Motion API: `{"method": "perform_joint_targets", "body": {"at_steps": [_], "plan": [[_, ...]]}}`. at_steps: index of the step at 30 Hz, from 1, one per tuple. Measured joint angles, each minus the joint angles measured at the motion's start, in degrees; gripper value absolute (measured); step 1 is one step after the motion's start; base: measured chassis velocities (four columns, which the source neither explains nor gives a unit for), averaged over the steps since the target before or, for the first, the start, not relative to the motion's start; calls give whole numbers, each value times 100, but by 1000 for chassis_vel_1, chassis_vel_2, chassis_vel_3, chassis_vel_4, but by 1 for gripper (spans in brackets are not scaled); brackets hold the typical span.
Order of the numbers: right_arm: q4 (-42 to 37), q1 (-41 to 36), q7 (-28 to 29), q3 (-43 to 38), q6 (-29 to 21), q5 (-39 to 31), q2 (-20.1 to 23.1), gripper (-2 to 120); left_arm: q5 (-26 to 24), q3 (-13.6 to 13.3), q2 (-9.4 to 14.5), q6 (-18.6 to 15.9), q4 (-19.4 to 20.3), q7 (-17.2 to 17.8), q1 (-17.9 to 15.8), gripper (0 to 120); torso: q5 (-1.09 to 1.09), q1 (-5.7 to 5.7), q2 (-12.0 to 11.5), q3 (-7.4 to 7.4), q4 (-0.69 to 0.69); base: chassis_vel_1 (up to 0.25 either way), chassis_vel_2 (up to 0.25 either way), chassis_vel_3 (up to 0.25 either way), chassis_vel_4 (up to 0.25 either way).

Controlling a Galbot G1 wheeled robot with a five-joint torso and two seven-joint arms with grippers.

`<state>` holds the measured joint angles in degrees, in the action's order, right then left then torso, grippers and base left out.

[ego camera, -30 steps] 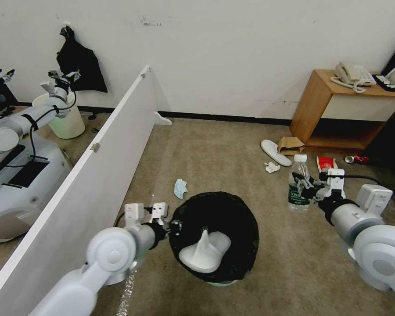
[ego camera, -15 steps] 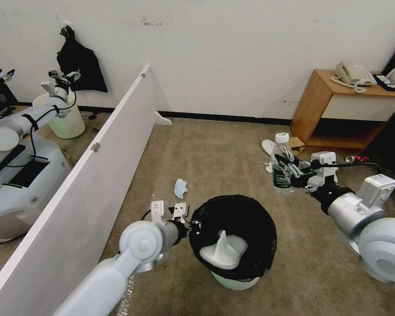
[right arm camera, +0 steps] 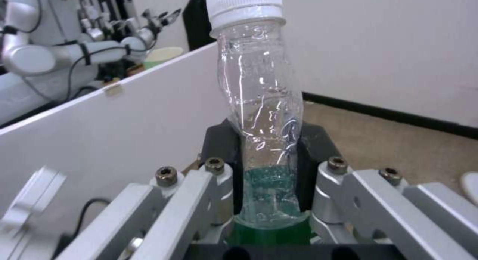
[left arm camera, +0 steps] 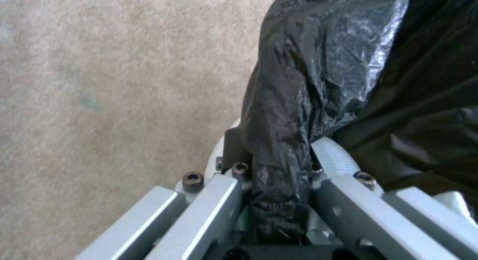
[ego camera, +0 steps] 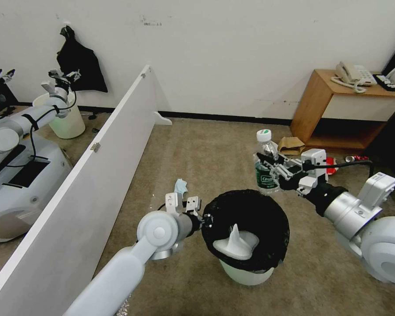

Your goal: Pick up the trash bin, then pick up the garbage from the floor and place it into the trash bin.

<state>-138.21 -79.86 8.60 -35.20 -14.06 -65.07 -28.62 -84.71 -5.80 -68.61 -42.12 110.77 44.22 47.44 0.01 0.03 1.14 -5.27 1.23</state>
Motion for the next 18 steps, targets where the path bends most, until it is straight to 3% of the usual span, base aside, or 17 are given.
{"method": "perform_joint_targets", "body": {"at_steps": [18], "plan": [[74, -180, -511, 406, -204, 432, -78, 18, -63, 116, -192, 1, 63, 102, -71, 2, 0, 0, 0, 1, 0, 0, 0, 0, 0]]}}
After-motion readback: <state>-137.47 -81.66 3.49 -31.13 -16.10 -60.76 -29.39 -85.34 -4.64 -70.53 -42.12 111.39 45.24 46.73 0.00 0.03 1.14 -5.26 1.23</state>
